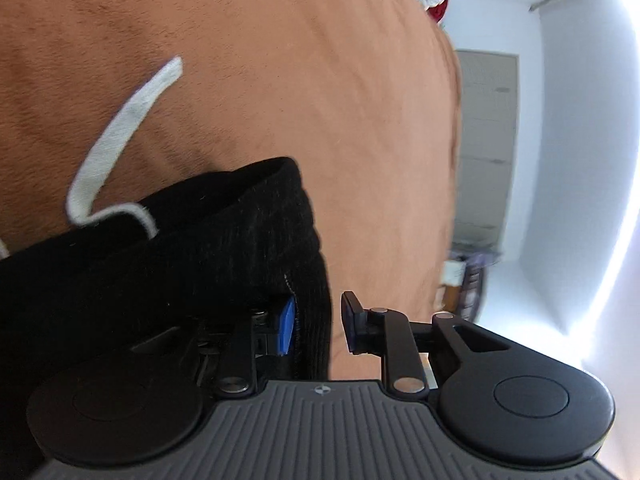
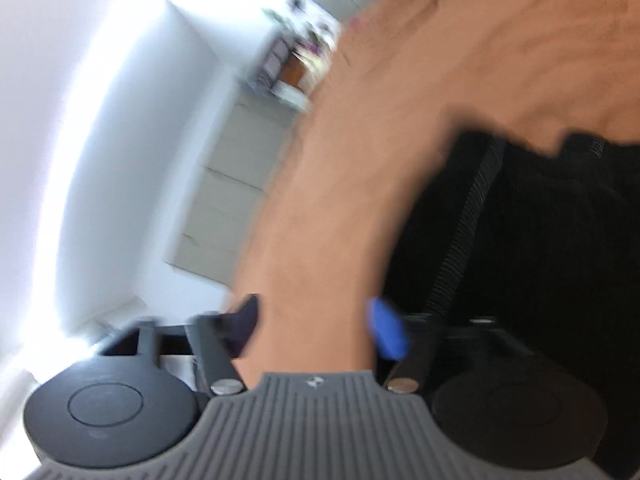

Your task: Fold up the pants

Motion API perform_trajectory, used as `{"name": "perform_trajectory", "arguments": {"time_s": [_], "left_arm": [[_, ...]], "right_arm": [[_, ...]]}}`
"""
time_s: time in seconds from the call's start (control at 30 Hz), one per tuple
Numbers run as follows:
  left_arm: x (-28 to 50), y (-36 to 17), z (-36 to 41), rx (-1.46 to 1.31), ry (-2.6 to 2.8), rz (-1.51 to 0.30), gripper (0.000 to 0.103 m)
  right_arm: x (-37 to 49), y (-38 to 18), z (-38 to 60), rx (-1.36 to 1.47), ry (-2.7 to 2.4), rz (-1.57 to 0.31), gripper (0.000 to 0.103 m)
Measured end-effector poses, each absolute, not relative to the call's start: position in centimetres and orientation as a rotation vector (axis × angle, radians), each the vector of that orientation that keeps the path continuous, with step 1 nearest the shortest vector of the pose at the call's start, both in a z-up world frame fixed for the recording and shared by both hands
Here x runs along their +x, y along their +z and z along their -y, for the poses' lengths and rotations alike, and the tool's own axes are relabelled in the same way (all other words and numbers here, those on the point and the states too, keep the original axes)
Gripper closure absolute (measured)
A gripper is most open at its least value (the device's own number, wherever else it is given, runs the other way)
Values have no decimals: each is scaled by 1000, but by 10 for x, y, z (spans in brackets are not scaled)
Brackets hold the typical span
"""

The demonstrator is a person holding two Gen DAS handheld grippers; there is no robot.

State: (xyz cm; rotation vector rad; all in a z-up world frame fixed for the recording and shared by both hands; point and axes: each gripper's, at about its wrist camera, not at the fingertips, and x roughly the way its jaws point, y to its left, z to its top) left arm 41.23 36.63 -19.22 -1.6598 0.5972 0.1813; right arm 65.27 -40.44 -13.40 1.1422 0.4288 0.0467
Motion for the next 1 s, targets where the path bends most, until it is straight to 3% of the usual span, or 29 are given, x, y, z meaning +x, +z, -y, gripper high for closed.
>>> {"name": "perform_trajectory", "arguments": {"time_s": [0.07,0.13,0.27,0.4,0.43,0.63,0.87,1.0], "left_arm": [[415,-195,-368,-1732,117,-533,60],[416,-200,-371,-1800,95,-492,60],[414,-214,-368,-1834,112,-500,52],[428,-198,-361,-1683,34,-728,26],[429,-192,-358,-1658,2,-740,24],[418,-160,-331,-1385,-32,-768,21],[385,-145,-324,-1221,26,-700,25],[346,-131,-331,-1052,261,-579,20]], "right_arm": [[640,-126,417,1155,4,-300,35],[635,-121,427,1122,-7,-286,36],[622,-117,419,872,7,-441,36],[599,-142,381,621,53,-619,36],[594,-151,364,554,87,-665,37],[594,-194,246,305,351,-889,54],[613,-220,111,-17,429,-914,51],[615,-217,89,-18,282,-779,53]]}}
